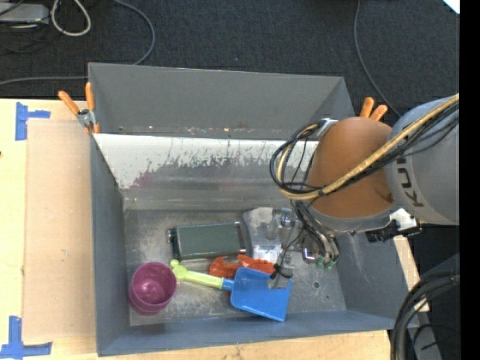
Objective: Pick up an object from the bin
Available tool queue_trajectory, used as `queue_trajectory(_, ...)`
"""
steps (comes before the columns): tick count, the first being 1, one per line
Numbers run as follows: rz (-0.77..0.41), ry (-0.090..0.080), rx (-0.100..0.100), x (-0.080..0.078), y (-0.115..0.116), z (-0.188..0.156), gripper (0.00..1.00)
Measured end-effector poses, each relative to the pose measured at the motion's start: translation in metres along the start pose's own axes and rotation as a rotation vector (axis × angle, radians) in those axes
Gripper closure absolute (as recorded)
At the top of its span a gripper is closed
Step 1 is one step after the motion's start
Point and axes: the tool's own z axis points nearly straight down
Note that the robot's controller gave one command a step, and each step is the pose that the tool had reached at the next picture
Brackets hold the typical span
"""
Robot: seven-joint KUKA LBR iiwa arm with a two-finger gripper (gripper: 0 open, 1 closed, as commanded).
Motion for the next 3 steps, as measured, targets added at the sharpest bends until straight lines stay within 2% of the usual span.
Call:
queue_trajectory(1, 0.032, -0.005, -0.001, -0.014, -0.006, 0.005, 0.0)
queue_trajectory(2, 0.034, 0.001, 0.0, 0.004, 0.006, 0.043, 0.0)
queue_trajectory(3, 0.025, -0.005, -0.001, 0.0, 0.011, 0.052, 0.0)
